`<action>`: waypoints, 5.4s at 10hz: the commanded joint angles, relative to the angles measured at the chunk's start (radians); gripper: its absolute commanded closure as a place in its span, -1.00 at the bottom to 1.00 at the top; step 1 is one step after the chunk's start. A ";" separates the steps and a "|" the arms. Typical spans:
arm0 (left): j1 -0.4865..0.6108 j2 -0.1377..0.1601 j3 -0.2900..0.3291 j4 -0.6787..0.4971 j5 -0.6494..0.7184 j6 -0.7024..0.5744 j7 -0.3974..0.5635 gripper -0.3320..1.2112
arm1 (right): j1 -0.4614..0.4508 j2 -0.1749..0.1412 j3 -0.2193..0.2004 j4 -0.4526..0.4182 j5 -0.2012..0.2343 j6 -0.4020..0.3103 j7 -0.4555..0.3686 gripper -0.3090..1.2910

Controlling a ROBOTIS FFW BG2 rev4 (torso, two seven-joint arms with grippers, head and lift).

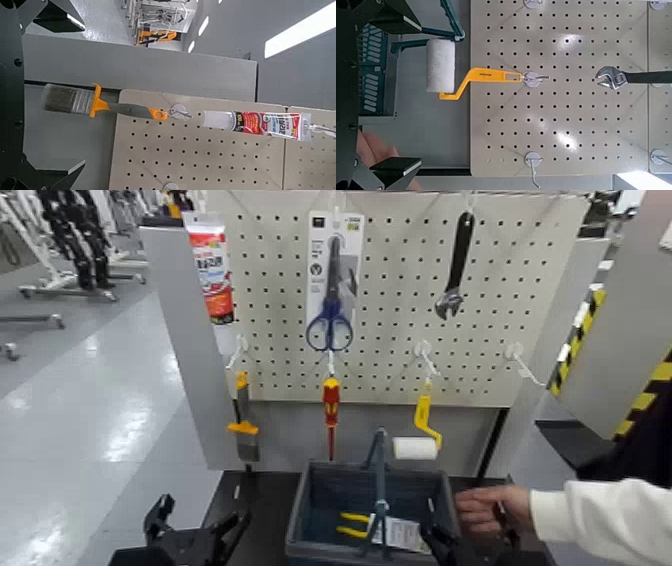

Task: Grasp the handle of the crate.

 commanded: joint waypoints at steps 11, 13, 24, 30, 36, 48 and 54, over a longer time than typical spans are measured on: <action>-0.197 0.009 0.004 0.002 0.481 0.360 -0.291 -0.42 | -0.003 0.000 0.007 0.002 0.012 -0.006 -0.014 -0.45; -0.291 0.009 0.024 0.049 0.663 0.577 -0.396 -0.43 | -0.005 0.000 0.009 0.005 0.012 -0.009 -0.014 -0.45; -0.616 0.031 -0.207 0.328 1.315 0.969 -0.482 -0.43 | -0.018 -0.002 0.021 0.025 0.002 -0.038 -0.015 -0.45; -0.734 0.026 -0.224 0.502 1.392 1.210 -0.606 -0.43 | -0.025 -0.003 0.029 0.029 -0.002 -0.041 -0.015 -0.45; -0.785 0.011 -0.289 0.630 1.412 1.169 -0.724 -0.34 | -0.034 -0.005 0.043 0.038 -0.006 -0.045 -0.014 -0.45; -0.774 0.000 -0.304 0.658 1.470 1.157 -0.736 0.96 | -0.035 -0.008 0.046 0.044 -0.017 -0.063 -0.014 -0.45; -0.742 0.000 -0.345 0.597 1.556 1.141 -0.745 0.96 | -0.032 -0.008 0.040 0.044 -0.017 -0.072 -0.012 -0.45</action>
